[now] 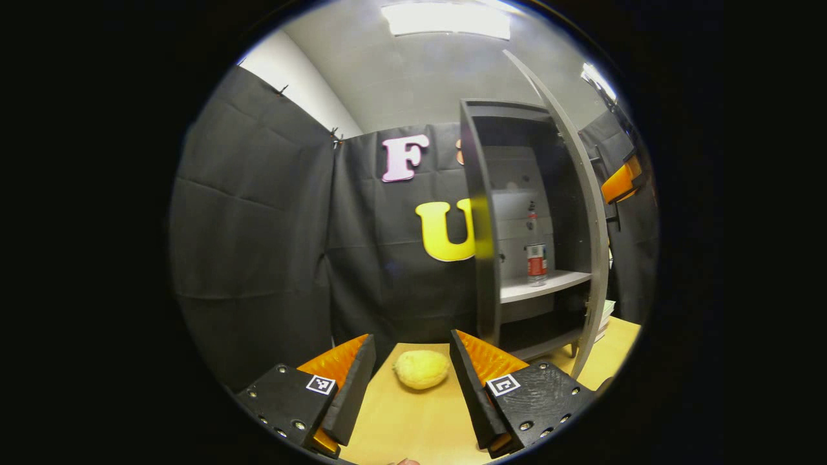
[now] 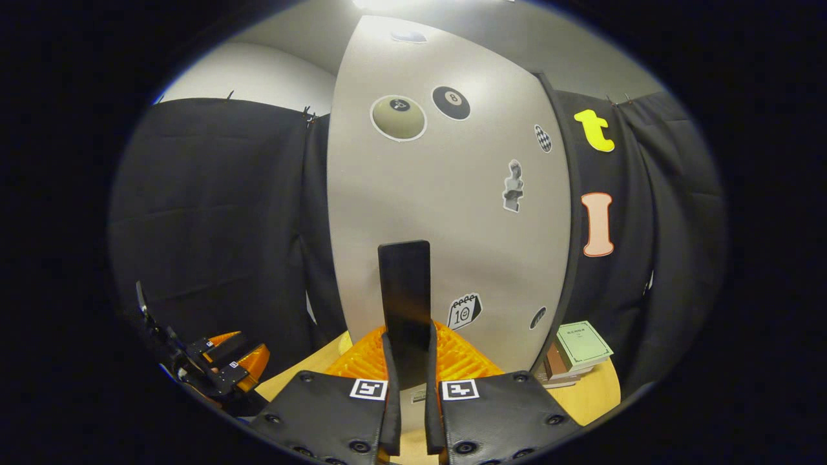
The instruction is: Open the cabinet door with the right hand, grasp the bottle in the cabinet with the left hand and place it on the coaster, then close the cabinet door with the right hand.
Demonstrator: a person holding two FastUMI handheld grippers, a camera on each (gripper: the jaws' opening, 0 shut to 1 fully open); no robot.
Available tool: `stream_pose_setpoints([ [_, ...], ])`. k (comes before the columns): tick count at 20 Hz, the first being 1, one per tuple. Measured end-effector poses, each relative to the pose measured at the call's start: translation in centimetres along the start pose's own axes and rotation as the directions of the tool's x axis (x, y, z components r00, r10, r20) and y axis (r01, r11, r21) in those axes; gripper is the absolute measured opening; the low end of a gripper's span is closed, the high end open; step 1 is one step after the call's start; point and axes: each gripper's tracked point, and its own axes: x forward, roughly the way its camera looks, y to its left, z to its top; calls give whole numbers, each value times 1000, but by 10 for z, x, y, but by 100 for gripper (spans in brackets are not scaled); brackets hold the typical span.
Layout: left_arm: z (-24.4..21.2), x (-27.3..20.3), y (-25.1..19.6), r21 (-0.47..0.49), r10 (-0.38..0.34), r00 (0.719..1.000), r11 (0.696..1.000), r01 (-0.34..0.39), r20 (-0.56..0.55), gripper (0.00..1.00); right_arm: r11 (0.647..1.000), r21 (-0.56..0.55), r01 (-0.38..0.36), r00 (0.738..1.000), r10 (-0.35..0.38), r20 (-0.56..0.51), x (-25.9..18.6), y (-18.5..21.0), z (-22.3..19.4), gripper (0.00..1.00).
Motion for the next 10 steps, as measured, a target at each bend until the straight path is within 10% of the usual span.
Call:
stream_pose_setpoints([
  [10,18,-9,-107,2,-131,991,991,131,5,67,1000,-9,-6,1000,7,29,-17,-18,-1,16],
])
